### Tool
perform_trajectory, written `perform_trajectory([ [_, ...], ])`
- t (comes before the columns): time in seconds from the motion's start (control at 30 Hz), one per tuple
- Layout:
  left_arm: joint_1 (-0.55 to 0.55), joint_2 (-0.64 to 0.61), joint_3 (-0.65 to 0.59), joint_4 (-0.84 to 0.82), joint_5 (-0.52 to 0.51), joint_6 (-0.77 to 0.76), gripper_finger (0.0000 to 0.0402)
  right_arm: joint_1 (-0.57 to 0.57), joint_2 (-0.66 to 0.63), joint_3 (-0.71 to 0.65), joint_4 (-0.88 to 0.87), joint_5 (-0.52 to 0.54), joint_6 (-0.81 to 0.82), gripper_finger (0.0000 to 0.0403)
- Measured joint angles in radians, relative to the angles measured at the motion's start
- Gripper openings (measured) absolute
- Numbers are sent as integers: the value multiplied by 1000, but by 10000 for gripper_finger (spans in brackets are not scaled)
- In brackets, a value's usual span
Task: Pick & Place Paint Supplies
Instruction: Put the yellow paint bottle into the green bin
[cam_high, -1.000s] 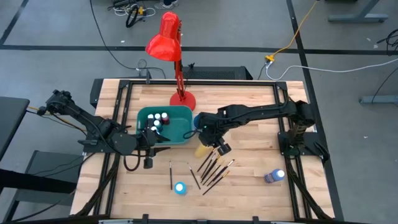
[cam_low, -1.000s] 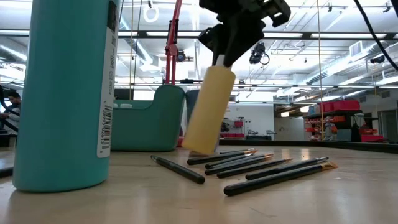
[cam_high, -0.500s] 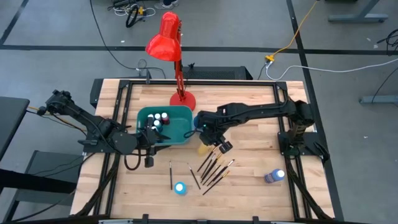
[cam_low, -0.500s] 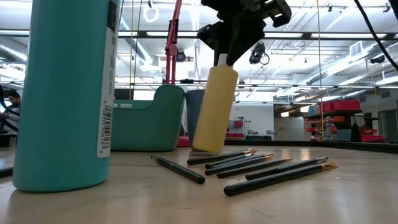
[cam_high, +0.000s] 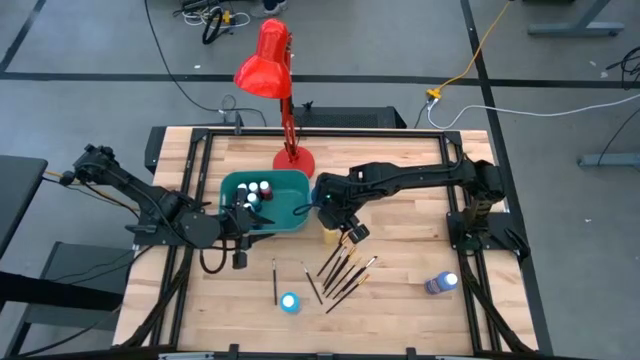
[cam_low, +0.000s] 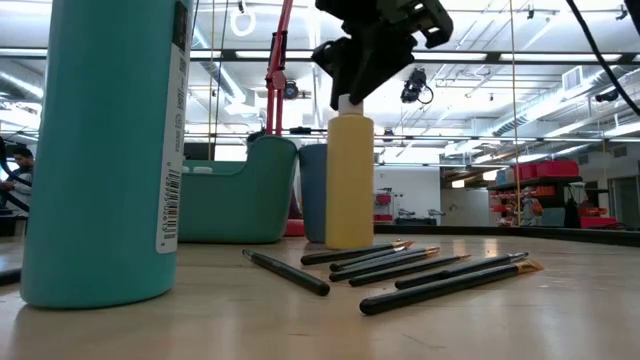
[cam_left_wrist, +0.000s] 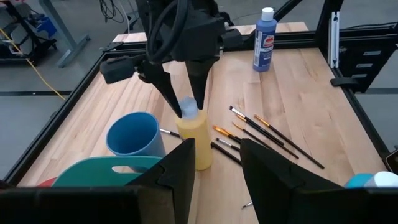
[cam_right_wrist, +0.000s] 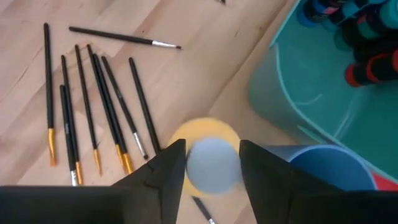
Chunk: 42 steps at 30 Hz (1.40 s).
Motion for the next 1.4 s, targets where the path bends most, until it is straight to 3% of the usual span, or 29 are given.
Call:
perform_trajectory([
  [0.3, 0, 0, 0, 0, -1, -26, 137, 3, -5, 0, 59, 9, 34, 164],
  [0.6, 7, 7, 0, 3, -86, -225, 137, 72, -127, 0, 37, 165, 101, 160],
  [0.7, 28, 20, -1, 3, -108, -190, 137, 94, -191, 2, -14, 145, 135, 151],
  [0.83, 68, 61, 2, 94, -48, -98, 137, 100, -275, -19, -61, 43, 262, 139],
  [1.1, 118, 188, 2, 298, 177, 135, 137, 131, -501, -418, 190, 1, 441, 128],
  [1.3, 130, 252, -5, 357, 94, 99, 137, 202, -650, -703, 488, 53, 541, 127],
  [1.4, 170, 321, 0, 459, 154, 89, 137, 225, -693, -823, 636, 70, 548, 127],
])
